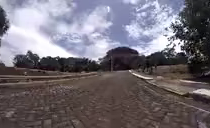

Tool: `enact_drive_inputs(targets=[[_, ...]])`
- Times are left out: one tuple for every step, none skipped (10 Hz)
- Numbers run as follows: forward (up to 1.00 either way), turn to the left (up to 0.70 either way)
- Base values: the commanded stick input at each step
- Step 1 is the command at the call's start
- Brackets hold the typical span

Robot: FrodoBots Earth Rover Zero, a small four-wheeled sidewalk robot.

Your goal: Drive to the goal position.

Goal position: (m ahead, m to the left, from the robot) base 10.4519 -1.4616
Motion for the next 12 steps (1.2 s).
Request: enact_drive_inputs(targets=[[1.00, 0.00], [1.00, 0.00], [1.00, 0.00], [1.00, 0.00], [1.00, 0.00], [1.00, 0.00], [1.00, 0.00], [1.00, 0.00], [1.00, 0.00], [1.00, 0.00], [1.00, 0.00], [1.00, 0.00]])
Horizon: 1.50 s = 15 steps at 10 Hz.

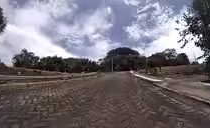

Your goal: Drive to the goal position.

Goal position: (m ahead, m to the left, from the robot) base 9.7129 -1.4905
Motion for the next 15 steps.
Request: enact_drive_inputs(targets=[[1.00, 0.00], [1.00, 0.00], [1.00, 0.00], [1.00, 0.00], [1.00, 0.00], [1.00, 0.00], [1.00, 0.00], [1.00, -0.19], [1.00, -0.27], [1.00, -0.27], [1.00, -0.27], [1.00, -0.27], [1.00, -0.27], [1.00, -0.27], [1.00, -0.27]])
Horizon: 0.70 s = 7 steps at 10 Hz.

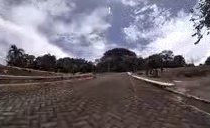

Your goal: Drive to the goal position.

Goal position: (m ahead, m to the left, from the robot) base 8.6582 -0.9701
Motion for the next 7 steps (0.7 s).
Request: enact_drive_inputs(targets=[[1.00, -0.27], [1.00, -0.27], [1.00, -0.27], [1.00, -0.27], [1.00, -0.21], [1.00, 0.00], [1.00, -0.02]])
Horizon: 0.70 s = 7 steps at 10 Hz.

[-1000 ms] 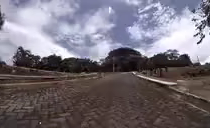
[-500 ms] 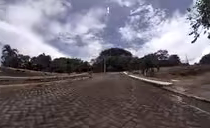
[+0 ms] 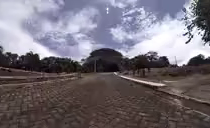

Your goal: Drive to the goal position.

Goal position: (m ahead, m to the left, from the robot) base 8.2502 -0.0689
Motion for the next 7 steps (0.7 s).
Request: enact_drive_inputs(targets=[[1.00, -0.19], [1.00, -0.18], [1.00, 0.00], [1.00, 0.00], [1.00, 0.00], [1.00, 0.00], [1.00, 0.00]])
